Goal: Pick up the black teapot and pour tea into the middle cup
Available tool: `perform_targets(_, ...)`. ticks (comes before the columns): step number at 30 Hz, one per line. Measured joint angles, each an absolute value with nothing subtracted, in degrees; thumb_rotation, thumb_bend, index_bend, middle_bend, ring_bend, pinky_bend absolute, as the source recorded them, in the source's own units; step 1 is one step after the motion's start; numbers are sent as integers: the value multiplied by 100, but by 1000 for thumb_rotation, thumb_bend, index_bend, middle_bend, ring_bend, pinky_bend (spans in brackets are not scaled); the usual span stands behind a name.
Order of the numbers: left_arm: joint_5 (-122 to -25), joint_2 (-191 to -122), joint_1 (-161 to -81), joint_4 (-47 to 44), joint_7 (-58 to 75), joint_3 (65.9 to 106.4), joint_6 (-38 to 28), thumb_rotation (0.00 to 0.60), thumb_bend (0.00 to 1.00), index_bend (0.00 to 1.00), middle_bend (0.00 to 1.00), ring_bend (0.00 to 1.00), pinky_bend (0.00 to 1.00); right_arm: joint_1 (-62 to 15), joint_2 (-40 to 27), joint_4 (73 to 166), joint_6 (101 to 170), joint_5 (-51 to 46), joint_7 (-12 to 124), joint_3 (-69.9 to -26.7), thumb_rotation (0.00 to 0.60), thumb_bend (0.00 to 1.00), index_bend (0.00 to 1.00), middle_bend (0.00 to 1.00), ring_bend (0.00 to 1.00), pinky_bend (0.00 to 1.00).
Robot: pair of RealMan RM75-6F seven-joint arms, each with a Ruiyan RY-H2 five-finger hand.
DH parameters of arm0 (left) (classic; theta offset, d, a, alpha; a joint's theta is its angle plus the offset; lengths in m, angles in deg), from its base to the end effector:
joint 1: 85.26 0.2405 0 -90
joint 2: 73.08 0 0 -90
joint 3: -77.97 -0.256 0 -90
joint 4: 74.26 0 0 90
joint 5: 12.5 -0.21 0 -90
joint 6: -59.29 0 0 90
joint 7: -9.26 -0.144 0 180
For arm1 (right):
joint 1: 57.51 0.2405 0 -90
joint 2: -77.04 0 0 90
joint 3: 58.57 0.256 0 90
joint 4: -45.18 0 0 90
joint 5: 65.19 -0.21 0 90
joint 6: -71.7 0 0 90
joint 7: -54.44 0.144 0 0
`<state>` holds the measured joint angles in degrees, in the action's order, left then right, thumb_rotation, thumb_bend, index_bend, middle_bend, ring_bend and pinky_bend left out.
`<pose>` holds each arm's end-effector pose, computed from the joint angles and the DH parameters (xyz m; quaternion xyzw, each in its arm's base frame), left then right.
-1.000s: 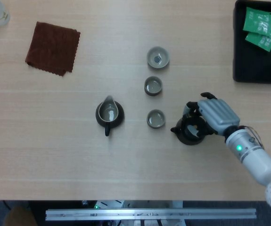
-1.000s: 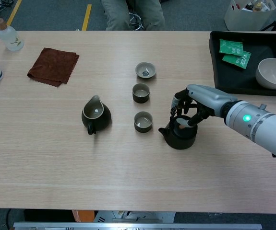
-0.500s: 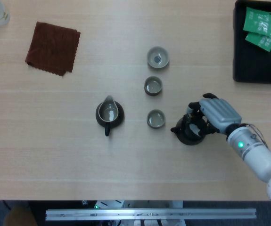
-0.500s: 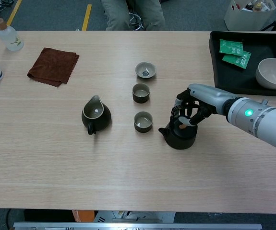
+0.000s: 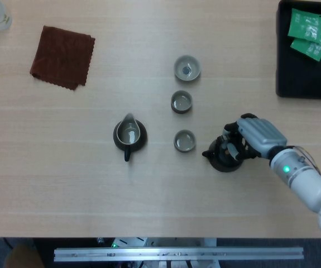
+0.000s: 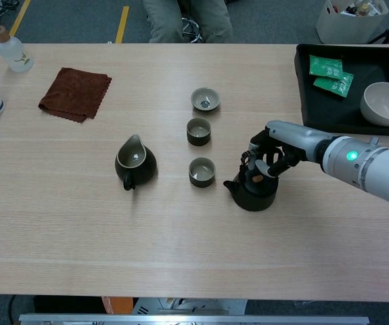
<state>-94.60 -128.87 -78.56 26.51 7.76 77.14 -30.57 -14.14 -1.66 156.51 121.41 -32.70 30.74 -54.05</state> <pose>-0.3288 0.1019 0.1976 -0.5320 -0.4436 -0.3088 0.6519 -0.1521 -0.2589 -0.0184 0.6919 -0.6153 0.2311 0.2988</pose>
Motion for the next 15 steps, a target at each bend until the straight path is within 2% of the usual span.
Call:
perform_targets(10, -9447, -12886, -7867, 2656, 757, 7722, -3039, 600, 358, 179, 106, 93, 122, -1192, 96, 15679, 11819, -3475, 3426, -5437, 600, 505, 536, 583, 501, 95)
perform_targets(13, -9446, -12885, -7866, 2663, 756, 7723, -3040, 600, 358, 179, 106, 93, 122, -1163, 104, 15665, 11835, -3473, 3482, -5458, 600, 397, 568, 598, 513, 95)
perform_targets(15, -9447, -12884, -7867, 2665, 754, 7723, -3039, 600, 358, 179, 106, 93, 122, -1144, 101, 15657, 11847, -3474, 3524, -5476, 600, 258, 596, 604, 518, 95)
